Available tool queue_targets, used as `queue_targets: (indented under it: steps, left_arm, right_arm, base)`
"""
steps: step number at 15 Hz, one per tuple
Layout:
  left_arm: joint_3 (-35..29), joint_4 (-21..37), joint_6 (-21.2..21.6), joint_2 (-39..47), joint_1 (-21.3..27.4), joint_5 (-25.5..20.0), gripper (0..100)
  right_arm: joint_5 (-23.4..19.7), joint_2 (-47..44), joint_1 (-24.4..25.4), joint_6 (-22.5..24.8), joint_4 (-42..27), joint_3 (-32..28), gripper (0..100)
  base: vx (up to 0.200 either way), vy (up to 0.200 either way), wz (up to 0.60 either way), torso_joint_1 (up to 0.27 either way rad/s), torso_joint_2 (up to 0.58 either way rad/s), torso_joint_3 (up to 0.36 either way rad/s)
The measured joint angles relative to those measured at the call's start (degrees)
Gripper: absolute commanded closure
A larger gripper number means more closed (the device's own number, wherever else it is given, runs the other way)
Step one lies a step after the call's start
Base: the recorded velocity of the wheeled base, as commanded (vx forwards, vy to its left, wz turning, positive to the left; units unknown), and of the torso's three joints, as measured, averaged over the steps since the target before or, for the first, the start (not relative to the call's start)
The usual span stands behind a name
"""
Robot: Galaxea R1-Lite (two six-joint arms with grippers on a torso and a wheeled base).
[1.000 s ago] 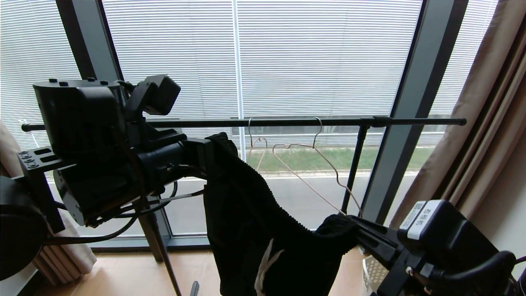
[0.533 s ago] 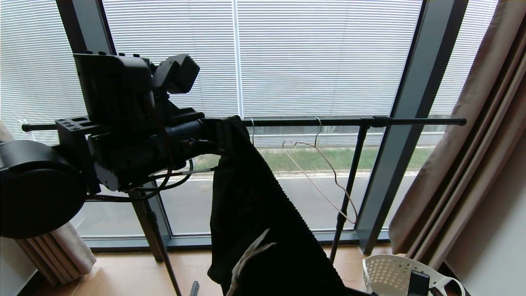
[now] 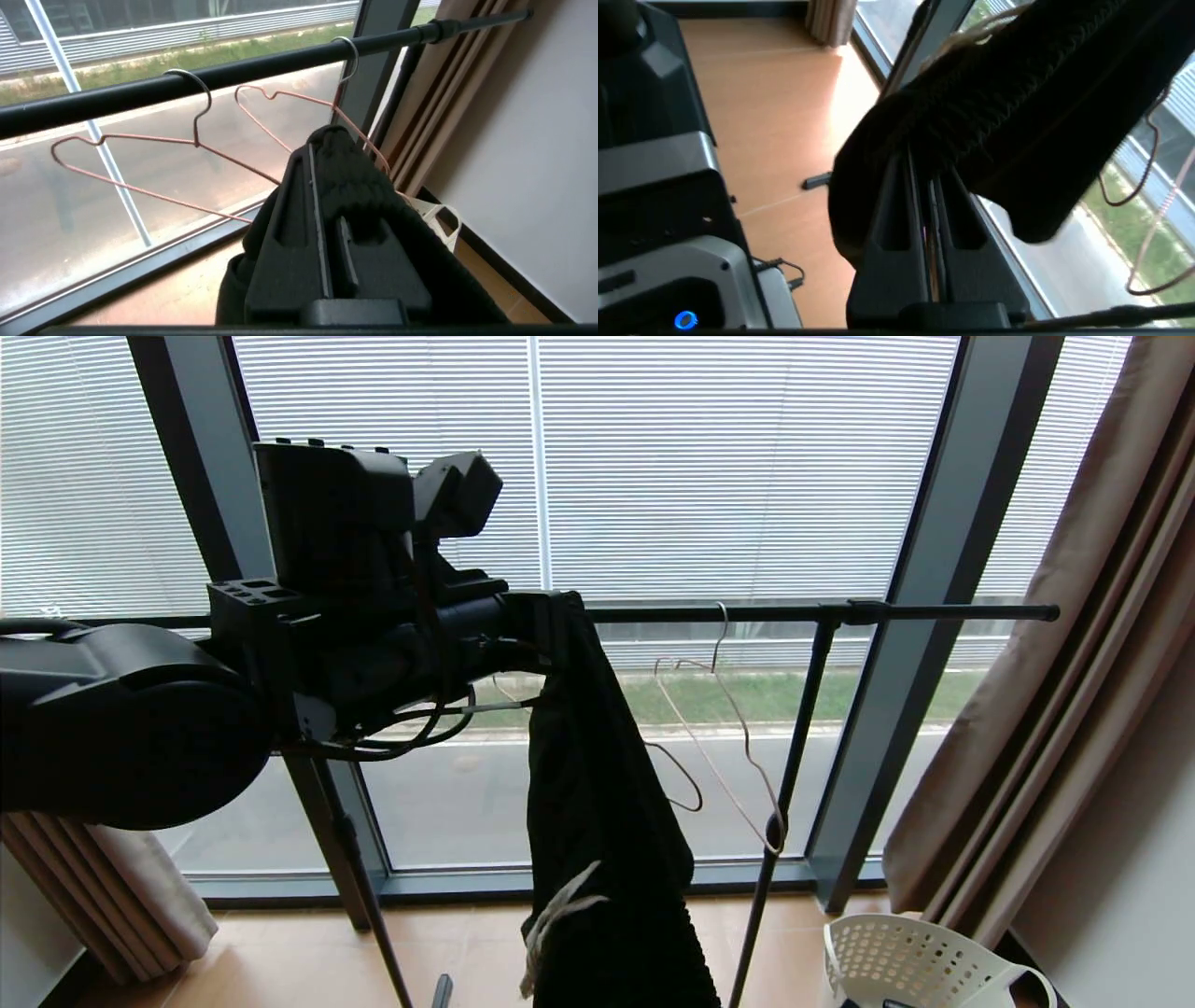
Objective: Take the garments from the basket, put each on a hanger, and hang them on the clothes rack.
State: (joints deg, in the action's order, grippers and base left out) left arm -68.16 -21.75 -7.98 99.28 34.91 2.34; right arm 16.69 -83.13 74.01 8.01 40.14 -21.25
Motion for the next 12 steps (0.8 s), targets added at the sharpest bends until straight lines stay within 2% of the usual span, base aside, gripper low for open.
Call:
queue_targets:
  steps: [2,4,6,8,10,12]
  left_arm:
    - [0.9,0.4,0.0,-0.5,0.0,0.0,100]
    - [3.3,0.6,0.1,-2.3,0.0,0.1,100]
    - [6.2,1.1,0.5,-5.0,0.0,0.1,100]
    - [9.3,2.9,1.1,-8.6,-0.1,0.0,100]
    - [12.5,5.1,1.6,-12.4,-0.1,0.0,100]
    - [15.8,8.1,2.5,-15.6,0.0,0.0,100]
  right_arm:
    - [0.3,-0.5,0.4,-0.8,-0.2,-0.5,100]
    - [0.6,1.0,-1.6,-0.8,-0.9,0.6,100]
    - [1.8,3.7,-7.0,-0.8,-2.2,2.0,100]
    - [2.3,5.3,-14.6,-0.8,-2.7,1.7,100]
    - [2.3,5.1,-21.8,-0.8,-2.9,-2.0,100]
    - [2.3,2.7,-27.0,-0.9,-2.7,-7.6,100]
  base:
    - [0.0,0.0,0.0,0.0,0.0,0.0]
    - [0.0,0.0,0.0,0.0,0.0,0.0]
    - [0.0,0.0,0.0,0.0,0.0,0.0]
    - [0.0,0.0,0.0,0.0,0.0,0.0]
    - [0.0,0.0,0.0,0.0,0.0,0.0]
    - [0.0,0.0,0.0,0.0,0.0,0.0]
